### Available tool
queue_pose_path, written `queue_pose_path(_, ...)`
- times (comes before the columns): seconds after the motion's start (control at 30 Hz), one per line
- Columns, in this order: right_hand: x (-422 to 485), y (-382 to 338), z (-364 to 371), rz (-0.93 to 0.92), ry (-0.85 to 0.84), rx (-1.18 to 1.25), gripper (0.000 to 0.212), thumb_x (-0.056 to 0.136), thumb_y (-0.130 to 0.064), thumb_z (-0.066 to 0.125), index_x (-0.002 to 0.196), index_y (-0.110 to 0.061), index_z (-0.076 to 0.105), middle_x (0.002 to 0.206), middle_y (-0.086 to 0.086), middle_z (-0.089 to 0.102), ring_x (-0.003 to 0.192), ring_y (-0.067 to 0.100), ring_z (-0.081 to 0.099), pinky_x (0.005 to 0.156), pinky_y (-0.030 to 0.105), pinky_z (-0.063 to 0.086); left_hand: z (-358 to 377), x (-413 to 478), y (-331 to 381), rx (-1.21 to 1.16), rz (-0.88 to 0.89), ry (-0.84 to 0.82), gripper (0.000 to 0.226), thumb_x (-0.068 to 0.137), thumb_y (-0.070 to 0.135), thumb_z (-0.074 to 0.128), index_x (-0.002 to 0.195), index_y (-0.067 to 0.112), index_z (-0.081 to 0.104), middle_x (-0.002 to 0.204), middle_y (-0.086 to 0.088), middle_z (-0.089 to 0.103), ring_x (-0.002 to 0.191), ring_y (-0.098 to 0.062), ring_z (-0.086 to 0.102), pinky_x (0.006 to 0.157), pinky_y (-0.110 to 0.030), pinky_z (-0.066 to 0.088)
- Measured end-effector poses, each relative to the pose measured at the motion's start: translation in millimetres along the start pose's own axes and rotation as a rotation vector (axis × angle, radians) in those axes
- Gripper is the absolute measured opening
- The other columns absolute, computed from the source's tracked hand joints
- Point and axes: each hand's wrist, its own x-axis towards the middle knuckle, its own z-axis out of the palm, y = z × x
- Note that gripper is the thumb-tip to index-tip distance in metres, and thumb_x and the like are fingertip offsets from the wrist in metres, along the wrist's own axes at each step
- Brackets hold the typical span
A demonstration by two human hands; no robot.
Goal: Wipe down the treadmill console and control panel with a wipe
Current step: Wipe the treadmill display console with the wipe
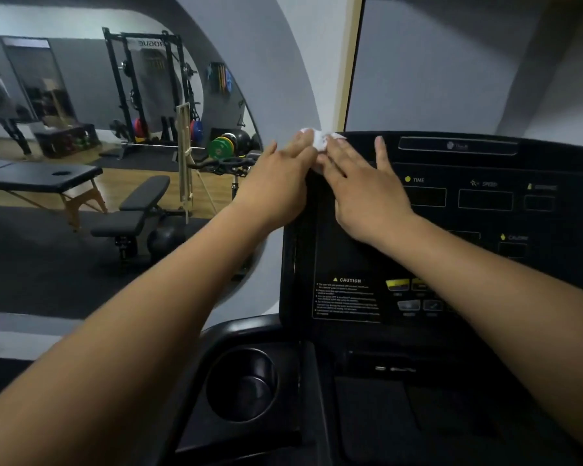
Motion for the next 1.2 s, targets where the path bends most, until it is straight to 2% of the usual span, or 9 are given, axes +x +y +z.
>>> queue_pose_path(0.1, -9, -6, 8, -0.014, -0.002, 0.005, 0.071, 0.093, -0.020, 0.044, 0.153, -0.019, 0.006, 0.162, 0.005, -0.005, 0.148, 0.018, -0.005, 0.115, 0.060, -0.002, 4, -10, -3, 0.000, 0.017, -0.014, 0.052, 0.088, 0.000, 0.042, 0.139, 0.001, 0.041, 0.154, -0.022, 0.033, 0.144, -0.032, 0.031, 0.116, -0.054, 0.022)
queue_pose_path(0.27, -32, -17, 25, -0.073, 0.020, 0.016, 0.072, 0.093, -0.018, 0.041, 0.153, -0.016, 0.003, 0.162, 0.006, -0.004, 0.148, 0.020, -0.003, 0.115, 0.061, -0.003, 14, -45, -5, 0.041, 0.028, -0.016, 0.051, 0.090, 0.014, 0.034, 0.139, 0.008, 0.042, 0.146, -0.021, 0.046, 0.132, -0.033, 0.048, 0.111, -0.055, 0.031)
queue_pose_path(0.4, -54, -27, 42, -0.135, 0.045, 0.032, 0.072, 0.083, -0.014, 0.036, 0.152, -0.010, 0.016, 0.161, 0.011, 0.012, 0.148, 0.024, 0.011, 0.114, 0.063, 0.001, 32, -80, -5, 0.016, -0.001, -0.112, 0.061, 0.088, 0.020, 0.025, 0.144, 0.005, 0.040, 0.147, -0.022, 0.044, 0.126, -0.033, 0.055, 0.110, -0.048, 0.036)
queue_pose_path(0.53, -81, -34, 64, -0.193, 0.074, 0.058, 0.077, 0.073, -0.010, 0.047, 0.148, -0.008, 0.030, 0.156, 0.013, 0.027, 0.144, 0.027, 0.024, 0.112, 0.066, 0.009, 45, -111, 7, -0.024, 0.023, -0.081, 0.060, 0.082, 0.012, 0.032, 0.139, 0.002, 0.049, 0.144, -0.022, 0.048, 0.133, -0.032, 0.048, 0.109, -0.053, 0.037)
queue_pose_path(0.73, -126, -52, 83, -0.259, 0.071, 0.122, 0.079, 0.070, -0.007, 0.058, 0.146, -0.008, 0.036, 0.154, 0.014, 0.031, 0.143, 0.028, 0.028, 0.111, 0.067, 0.012, 68, -167, 28, 0.037, -0.001, -0.072, 0.062, 0.082, 0.011, 0.034, 0.142, 0.008, 0.048, 0.149, -0.012, 0.045, 0.147, -0.032, 0.023, 0.117, -0.056, 0.021)
queue_pose_path(0.83, -147, -59, 90, -0.289, 0.030, 0.129, 0.084, 0.066, -0.009, 0.066, 0.145, -0.009, 0.037, 0.155, 0.013, 0.030, 0.143, 0.028, 0.028, 0.111, 0.065, 0.009, 76, -189, 39, 0.013, 0.010, -0.079, 0.061, 0.082, 0.010, 0.032, 0.140, 0.005, 0.050, 0.148, -0.016, 0.044, 0.145, -0.029, 0.027, 0.118, -0.048, 0.021)
queue_pose_path(0.93, -161, -63, 91, -0.310, -0.015, 0.136, 0.082, 0.064, -0.009, 0.071, 0.141, -0.008, 0.043, 0.152, 0.014, 0.036, 0.140, 0.029, 0.033, 0.108, 0.066, 0.009, 78, -206, 48, 0.010, 0.024, -0.132, 0.059, 0.083, 0.011, 0.030, 0.138, 0.002, 0.051, 0.146, -0.021, 0.046, 0.141, -0.034, 0.034, 0.115, -0.049, 0.031)
queue_pose_path(1.1, -144, -53, 77, -0.330, 0.005, 0.075, 0.065, 0.072, -0.016, 0.054, 0.136, -0.010, 0.052, 0.147, 0.011, 0.045, 0.136, 0.026, 0.041, 0.108, 0.067, 0.008, 72, -186, 49, 0.065, 0.026, -0.154, 0.063, 0.079, 0.013, 0.030, 0.137, -0.001, 0.050, 0.145, -0.024, 0.046, 0.138, -0.038, 0.039, 0.113, -0.052, 0.027)
queue_pose_path(1.2, -111, -32, 58, -0.257, -0.034, 0.010, 0.068, 0.083, -0.016, 0.049, 0.149, -0.015, 0.031, 0.158, 0.006, 0.024, 0.146, 0.020, 0.021, 0.112, 0.066, 0.000, 57, -142, 44, 0.070, -0.010, -0.145, 0.069, 0.080, 0.016, 0.026, 0.147, 0.002, 0.035, 0.156, -0.021, 0.029, 0.147, -0.034, 0.022, 0.118, -0.053, 0.016)
